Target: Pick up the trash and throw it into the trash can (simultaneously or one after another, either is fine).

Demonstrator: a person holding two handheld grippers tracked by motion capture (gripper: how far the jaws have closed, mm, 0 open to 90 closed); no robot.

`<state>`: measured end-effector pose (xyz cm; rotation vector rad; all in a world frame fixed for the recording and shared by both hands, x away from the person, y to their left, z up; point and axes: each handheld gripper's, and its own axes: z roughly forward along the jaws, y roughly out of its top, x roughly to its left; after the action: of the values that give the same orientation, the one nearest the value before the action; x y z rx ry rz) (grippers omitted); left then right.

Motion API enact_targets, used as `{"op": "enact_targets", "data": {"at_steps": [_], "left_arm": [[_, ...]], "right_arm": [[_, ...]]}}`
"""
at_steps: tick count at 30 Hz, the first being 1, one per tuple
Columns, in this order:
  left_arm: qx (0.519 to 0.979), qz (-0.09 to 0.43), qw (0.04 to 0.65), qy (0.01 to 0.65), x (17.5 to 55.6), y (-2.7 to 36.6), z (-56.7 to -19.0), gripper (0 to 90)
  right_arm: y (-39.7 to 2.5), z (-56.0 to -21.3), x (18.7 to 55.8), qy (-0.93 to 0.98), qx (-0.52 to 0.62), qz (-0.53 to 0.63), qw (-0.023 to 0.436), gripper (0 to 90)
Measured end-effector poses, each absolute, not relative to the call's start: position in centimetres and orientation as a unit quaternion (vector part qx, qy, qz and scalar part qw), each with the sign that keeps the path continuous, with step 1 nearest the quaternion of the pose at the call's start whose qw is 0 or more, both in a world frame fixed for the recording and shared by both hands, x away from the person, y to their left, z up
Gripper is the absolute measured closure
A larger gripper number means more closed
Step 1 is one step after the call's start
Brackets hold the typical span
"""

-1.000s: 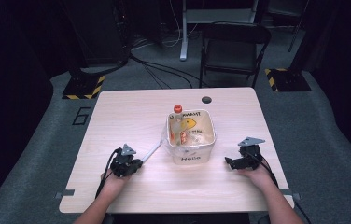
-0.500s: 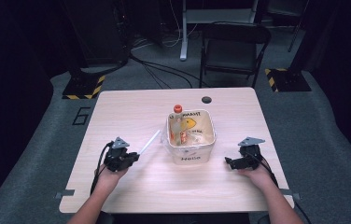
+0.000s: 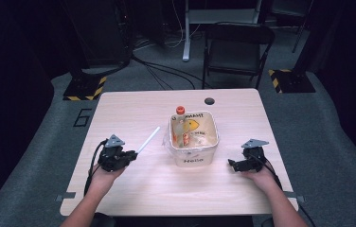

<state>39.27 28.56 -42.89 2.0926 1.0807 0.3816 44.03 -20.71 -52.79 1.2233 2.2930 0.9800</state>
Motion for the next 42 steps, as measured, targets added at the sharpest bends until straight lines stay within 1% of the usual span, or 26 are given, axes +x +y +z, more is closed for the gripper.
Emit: {"op": "enact_targets", "data": {"at_steps": [18, 42], "left_arm": [[0.825, 0.151, 0.374, 0.396, 37.4, 28.9, -39.8, 79.9], [0.845, 0.134, 0.38, 0.352, 35.3, 27.1, -37.1, 79.8]], "right_arm": [[-20.7, -52.8, 44.0, 0.812, 0.433, 0.347, 0.181, 4.4], [-20.7, -52.8, 44.0, 0.812, 0.433, 0.347, 0.181, 4.4]]}}
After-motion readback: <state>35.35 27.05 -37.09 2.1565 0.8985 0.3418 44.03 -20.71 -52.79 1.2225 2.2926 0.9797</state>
